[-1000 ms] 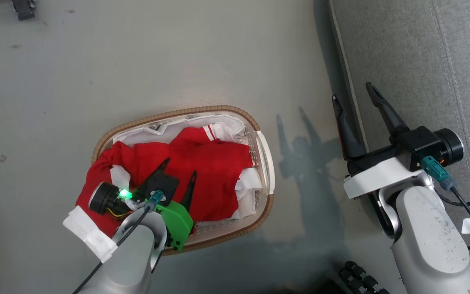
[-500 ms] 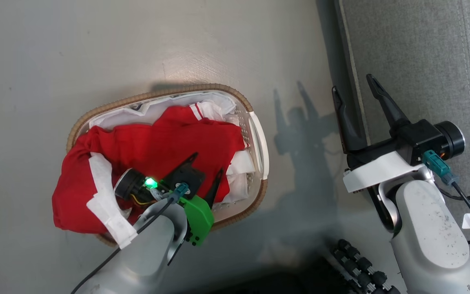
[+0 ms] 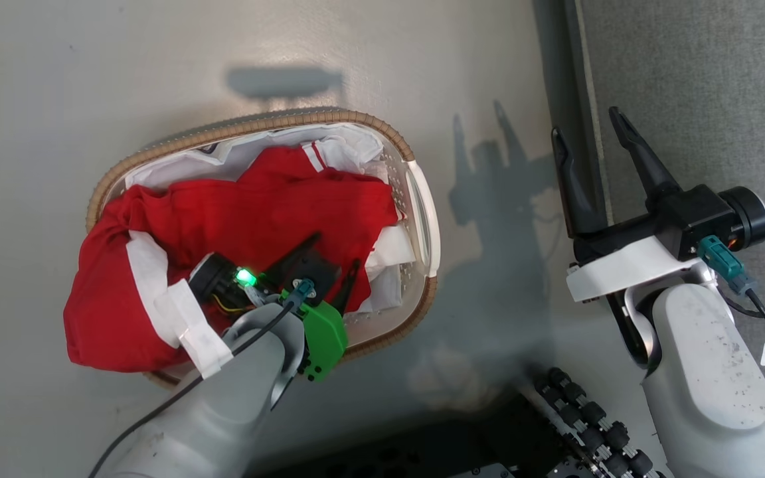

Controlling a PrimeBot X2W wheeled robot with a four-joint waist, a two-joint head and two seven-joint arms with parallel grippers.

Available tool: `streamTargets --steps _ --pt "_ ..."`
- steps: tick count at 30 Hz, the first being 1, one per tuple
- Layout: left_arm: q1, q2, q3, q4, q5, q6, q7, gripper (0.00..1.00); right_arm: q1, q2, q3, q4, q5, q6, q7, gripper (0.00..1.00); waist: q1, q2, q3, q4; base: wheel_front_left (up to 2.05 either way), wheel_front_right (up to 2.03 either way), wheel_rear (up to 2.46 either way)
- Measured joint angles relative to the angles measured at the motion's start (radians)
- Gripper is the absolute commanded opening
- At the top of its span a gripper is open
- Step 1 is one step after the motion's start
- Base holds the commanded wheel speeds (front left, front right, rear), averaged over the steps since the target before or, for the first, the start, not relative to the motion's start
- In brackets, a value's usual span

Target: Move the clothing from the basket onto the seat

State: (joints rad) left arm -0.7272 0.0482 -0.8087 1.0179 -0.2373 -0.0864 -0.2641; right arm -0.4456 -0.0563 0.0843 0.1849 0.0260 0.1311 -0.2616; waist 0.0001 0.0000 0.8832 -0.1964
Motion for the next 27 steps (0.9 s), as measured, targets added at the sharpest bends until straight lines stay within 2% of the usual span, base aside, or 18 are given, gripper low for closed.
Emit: streamTargets --steps 4,15,20,21,22,23,27 --pt "-0.036 0.000 -0.020 0.049 -0.006 0.026 0.000 1.00 -0.002 0.000 -0.003 -0.007 -0.001 0.000 0.000 1.00 0.0000 0.0000 0.022 0.001 0.00 0.00 0.00" --pt "-0.140 0.000 -0.114 0.187 0.015 0.034 0.000 1.00 -0.016 -0.010 0.021 -0.028 -0.014 0.000 0.000 1.00 0.0000 0.0000 0.070 -0.007 0.00 0.00 0.00" --pt "-0.162 0.000 -0.127 0.224 0.007 0.023 0.003 1.00 -0.016 -0.008 0.024 -0.036 -0.009 0.000 0.000 1.00 0.0000 0.0000 0.078 -0.018 0.00 0.00 0.00" --pt "-0.163 0.000 -0.127 0.229 -0.001 0.018 0.009 0.44 -0.016 -0.007 0.025 -0.036 -0.007 0.000 0.000 1.00 0.0000 0.0000 0.078 -0.020 0.00 0.00 0.00" --pt "-0.164 0.000 -0.127 0.233 -0.004 0.016 0.010 0.11 -0.016 -0.007 0.025 -0.036 -0.007 0.000 0.000 1.00 0.0000 0.0000 0.078 -0.021 0.00 0.00 0.00" --pt "-0.164 0.000 -0.132 0.236 -0.007 0.012 0.011 0.00 -0.016 -0.006 0.026 -0.035 -0.006 0.000 0.000 1.00 -0.0001 0.0000 0.077 -0.021 0.00 0.00 0.00" --pt "-0.162 0.000 -0.146 0.245 -0.010 0.002 0.015 0.00 -0.018 -0.003 0.035 -0.033 -0.010 0.000 0.000 1.00 0.0000 0.0000 0.062 -0.022 0.00 0.00 0.00"
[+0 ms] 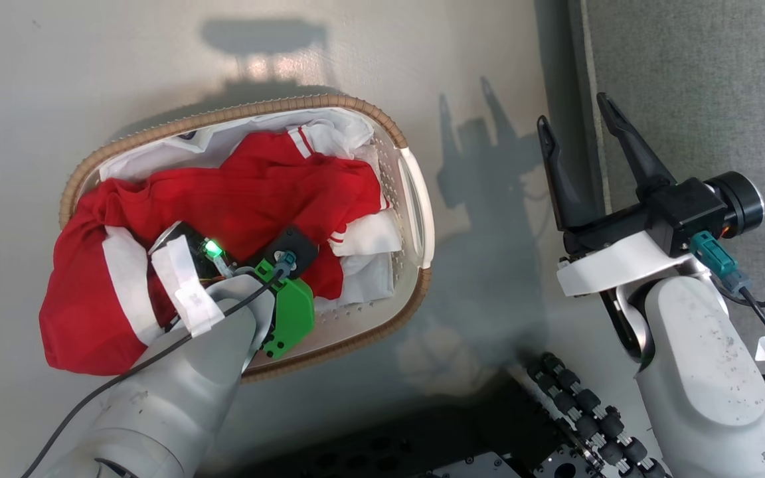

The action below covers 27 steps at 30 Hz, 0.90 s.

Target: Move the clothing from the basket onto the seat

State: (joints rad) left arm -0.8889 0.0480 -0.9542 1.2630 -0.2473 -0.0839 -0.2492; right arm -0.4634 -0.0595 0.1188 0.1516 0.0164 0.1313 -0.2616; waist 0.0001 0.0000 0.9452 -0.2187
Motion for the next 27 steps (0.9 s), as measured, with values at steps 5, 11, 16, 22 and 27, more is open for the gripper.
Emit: streamTargets --steps 5,11,16,22,27 --pt "0.031 0.002 0.007 -0.025 -0.010 0.005 -0.011 0.00 -0.004 0.002 0.005 0.010 0.004 0.000 0.000 1.00 0.0000 0.0000 -0.035 0.000 0.00 0.00 0.00" --pt "0.121 0.052 0.061 -0.150 -0.044 0.017 -0.013 0.00 -0.005 0.006 0.020 0.030 0.020 0.000 0.000 1.00 0.0000 0.0000 -0.109 0.001 0.00 0.00 0.00" --pt "0.176 0.068 0.088 -0.237 -0.037 0.022 -0.013 0.00 -0.003 0.006 0.018 0.046 0.027 0.000 0.000 1.00 -0.0001 0.0000 -0.175 0.008 0.00 0.00 0.00" --pt "0.241 0.086 0.140 -0.332 -0.031 0.023 -0.013 0.00 0.019 0.007 0.018 0.066 0.028 0.000 0.000 1.00 -0.0001 0.0000 -0.258 0.029 0.00 0.00 0.00" --pt "0.307 0.086 0.168 -0.404 0.002 0.012 -0.013 0.00 0.054 0.007 0.014 0.087 0.038 0.000 0.000 1.00 -0.0001 0.0000 -0.335 0.050 0.00 0.00 0.00"
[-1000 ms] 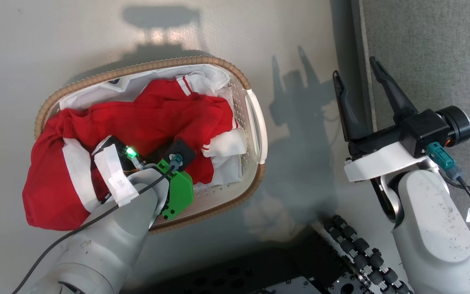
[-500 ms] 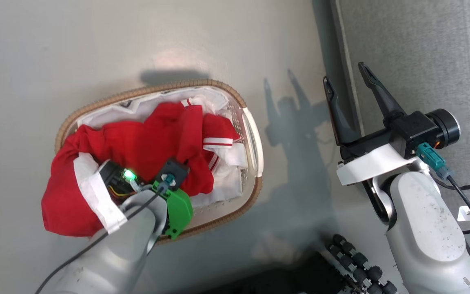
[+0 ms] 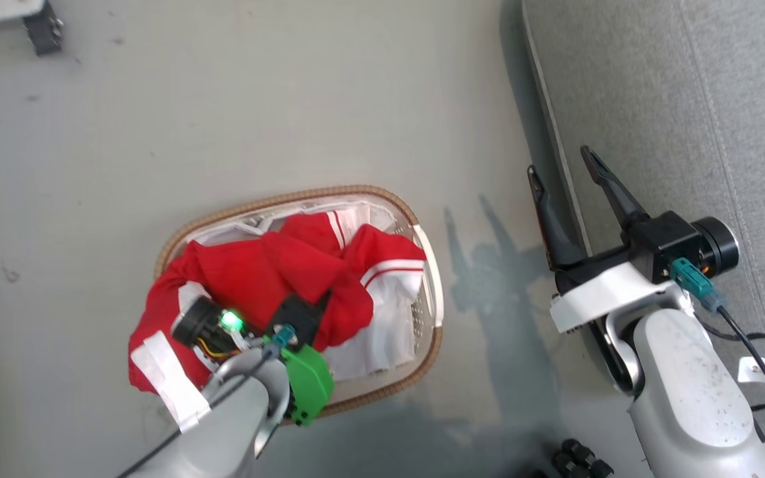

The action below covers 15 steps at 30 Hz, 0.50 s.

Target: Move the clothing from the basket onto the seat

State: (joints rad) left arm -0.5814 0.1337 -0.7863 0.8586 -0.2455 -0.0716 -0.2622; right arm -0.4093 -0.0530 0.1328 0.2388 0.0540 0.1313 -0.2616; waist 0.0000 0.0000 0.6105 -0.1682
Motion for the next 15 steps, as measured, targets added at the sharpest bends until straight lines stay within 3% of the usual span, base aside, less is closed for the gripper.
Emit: streamTargets --steps 15 --pt "0.206 -0.014 0.123 -0.166 0.050 -0.026 0.000 0.00 0.115 0.001 -0.031 0.031 0.016 0.000 0.000 1.00 0.0000 0.0000 -0.233 0.058 0.00 0.00 0.00"
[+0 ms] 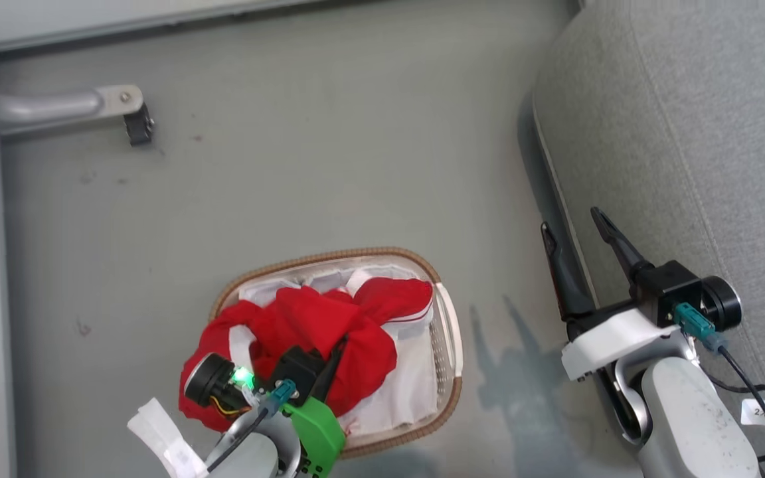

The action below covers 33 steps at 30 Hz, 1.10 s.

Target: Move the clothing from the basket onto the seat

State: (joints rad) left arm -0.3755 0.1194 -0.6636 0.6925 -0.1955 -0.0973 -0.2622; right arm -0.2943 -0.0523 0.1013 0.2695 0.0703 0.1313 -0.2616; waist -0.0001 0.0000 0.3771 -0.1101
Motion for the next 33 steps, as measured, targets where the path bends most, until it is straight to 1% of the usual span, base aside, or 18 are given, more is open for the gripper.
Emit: streamTargets --steps 7,13,17,25,29,33 --pt "0.066 -0.020 0.085 -0.091 0.004 -0.009 0.000 0.00 0.052 0.000 -0.007 0.012 0.007 0.000 0.000 1.00 0.0000 0.0000 -0.100 0.014 0.00 0.00 0.00" --pt "0.101 -0.045 0.173 -0.194 0.004 -0.018 0.000 0.00 0.103 0.001 0.015 0.023 0.009 0.000 0.000 1.00 0.0000 0.0000 -0.178 0.024 0.00 0.00 0.00" --pt "0.106 -0.057 0.209 -0.253 0.006 -0.023 0.000 0.00 0.125 0.002 0.032 0.027 0.017 0.000 0.000 1.00 0.0000 0.0000 -0.220 0.030 0.00 0.00 0.00" --pt "0.106 -0.067 0.240 -0.353 -0.007 -0.030 0.000 0.00 0.163 0.002 0.040 0.046 0.040 0.000 0.000 1.00 0.0000 0.0000 -0.297 0.040 0.00 0.00 0.00" --pt "0.102 -0.068 0.244 -0.393 -0.051 -0.030 0.000 0.00 0.183 0.002 0.039 0.046 0.053 0.000 0.000 1.00 0.0000 0.0000 -0.332 0.041 0.00 0.00 0.00" --pt "0.094 -0.068 0.247 -0.404 -0.072 -0.030 0.000 0.00 0.204 0.002 0.042 0.043 0.055 0.000 0.000 1.00 0.0000 0.0000 -0.358 0.044 0.00 0.00 0.00"
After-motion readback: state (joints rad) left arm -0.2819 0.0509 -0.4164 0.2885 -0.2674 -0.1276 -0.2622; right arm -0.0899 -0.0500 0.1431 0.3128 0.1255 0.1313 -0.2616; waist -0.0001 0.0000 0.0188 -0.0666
